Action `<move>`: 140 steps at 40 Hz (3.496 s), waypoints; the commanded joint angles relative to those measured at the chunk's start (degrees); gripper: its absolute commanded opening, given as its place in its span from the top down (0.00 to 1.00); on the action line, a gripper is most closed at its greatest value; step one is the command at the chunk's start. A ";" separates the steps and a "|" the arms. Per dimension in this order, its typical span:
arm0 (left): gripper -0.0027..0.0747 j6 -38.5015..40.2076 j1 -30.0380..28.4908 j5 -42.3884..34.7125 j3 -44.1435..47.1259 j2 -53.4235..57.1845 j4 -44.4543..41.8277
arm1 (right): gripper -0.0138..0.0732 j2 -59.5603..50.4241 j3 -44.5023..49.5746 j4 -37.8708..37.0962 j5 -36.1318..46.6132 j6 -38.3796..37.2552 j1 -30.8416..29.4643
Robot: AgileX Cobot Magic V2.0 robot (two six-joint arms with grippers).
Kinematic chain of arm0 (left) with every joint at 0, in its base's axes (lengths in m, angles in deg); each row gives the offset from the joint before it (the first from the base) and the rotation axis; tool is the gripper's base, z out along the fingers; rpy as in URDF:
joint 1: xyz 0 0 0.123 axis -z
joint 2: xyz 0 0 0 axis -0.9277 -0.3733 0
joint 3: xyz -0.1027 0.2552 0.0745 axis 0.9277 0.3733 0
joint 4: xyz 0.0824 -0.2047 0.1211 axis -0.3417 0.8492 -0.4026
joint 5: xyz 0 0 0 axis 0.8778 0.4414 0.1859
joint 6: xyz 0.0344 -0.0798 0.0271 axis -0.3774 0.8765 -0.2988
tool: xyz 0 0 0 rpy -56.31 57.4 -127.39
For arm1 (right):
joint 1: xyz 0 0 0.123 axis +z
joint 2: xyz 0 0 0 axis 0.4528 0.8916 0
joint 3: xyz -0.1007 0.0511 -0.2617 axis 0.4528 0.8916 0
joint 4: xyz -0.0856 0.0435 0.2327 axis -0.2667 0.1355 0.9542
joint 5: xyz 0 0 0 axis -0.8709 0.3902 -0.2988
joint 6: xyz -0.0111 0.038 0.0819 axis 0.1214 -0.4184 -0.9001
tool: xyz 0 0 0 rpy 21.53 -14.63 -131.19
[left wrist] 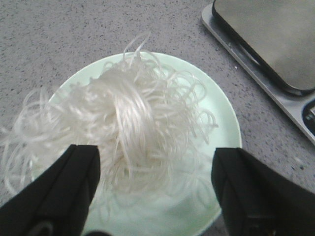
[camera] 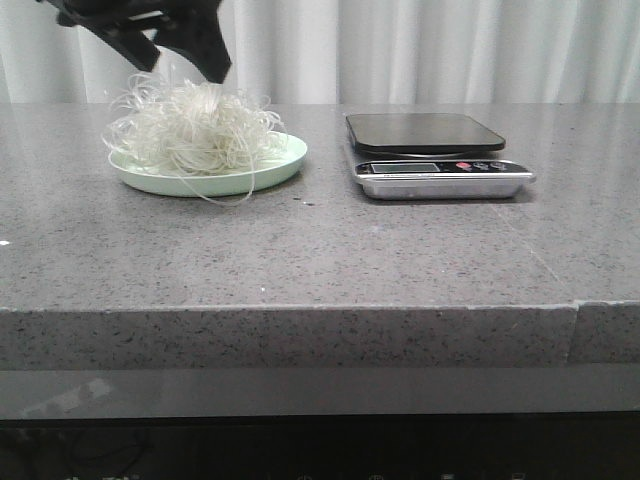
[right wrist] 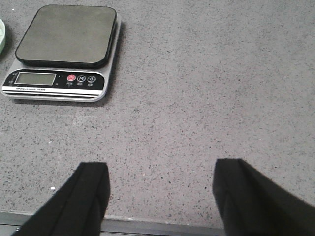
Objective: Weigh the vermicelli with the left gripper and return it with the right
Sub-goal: 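Lower the left gripper into the vermicelli pile and close on it, then lift the vermicelli with the left gripper and carry it toward the scale, then lower the vermicelli onto the scale pan and open the left gripper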
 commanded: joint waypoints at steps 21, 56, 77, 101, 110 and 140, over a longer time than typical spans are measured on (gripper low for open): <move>0.48 -0.14 0.32 -4.26 -6.70 -7.60 -6.98 | 0.19 0.60 -1.77 0.01 3.48 0.22 -0.22; 0.76 -0.14 0.45 14.69 -26.04 -6.99 -5.22 | 0.19 0.60 -1.77 0.01 3.48 0.22 -0.22; 0.76 -0.14 12.71 -7.29 -33.59 -9.78 -3.71 | 0.19 0.60 -1.77 0.01 3.48 0.22 -0.22; 0.72 -0.14 14.48 -15.59 -33.59 -21.99 -1.07 | 0.19 0.60 -1.77 0.01 3.48 0.22 -0.22; 0.36 -0.14 14.48 -15.39 -33.59 -22.08 -1.07 | 0.19 0.60 -1.77 0.01 3.48 0.22 -0.22; 0.40 -0.14 14.48 8.69 -29.71 7.80 -1.07 | 0.19 0.60 -1.77 0.01 3.48 0.22 -0.22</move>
